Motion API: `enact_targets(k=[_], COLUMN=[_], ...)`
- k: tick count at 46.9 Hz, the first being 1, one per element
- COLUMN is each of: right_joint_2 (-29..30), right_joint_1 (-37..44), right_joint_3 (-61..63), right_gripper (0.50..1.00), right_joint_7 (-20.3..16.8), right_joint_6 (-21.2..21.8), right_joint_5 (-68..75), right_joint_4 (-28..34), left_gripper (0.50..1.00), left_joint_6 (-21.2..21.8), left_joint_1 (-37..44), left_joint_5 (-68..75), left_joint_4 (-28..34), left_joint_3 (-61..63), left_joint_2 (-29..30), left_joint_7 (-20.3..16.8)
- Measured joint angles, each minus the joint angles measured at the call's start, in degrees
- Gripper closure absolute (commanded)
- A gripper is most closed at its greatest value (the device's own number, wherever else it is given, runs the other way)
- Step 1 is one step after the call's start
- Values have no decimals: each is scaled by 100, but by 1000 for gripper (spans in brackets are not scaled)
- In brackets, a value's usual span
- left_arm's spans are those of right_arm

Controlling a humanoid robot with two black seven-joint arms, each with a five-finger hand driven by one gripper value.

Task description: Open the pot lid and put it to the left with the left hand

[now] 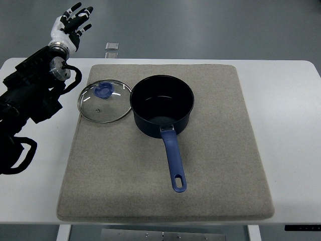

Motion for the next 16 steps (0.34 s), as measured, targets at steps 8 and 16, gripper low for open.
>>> enact_targets(k=[8,16], right_joint_2=[0,0], right_joint_1=[0,0], right_joint_3=[0,0], right_gripper=[583,583], right_joint_7=[0,0], right_joint_6=[0,0], right_joint_5=[0,0], right_joint_4=[-1,0], left_gripper=[658,658], left_joint_6=[-9,-9], left_joint_1=[-2,-35], left_joint_5=[0,-8], left_joint_4=[-39,-61], left_joint_3=[-27,-52], left_joint_2=[-23,-40], left_joint_7=[0,0])
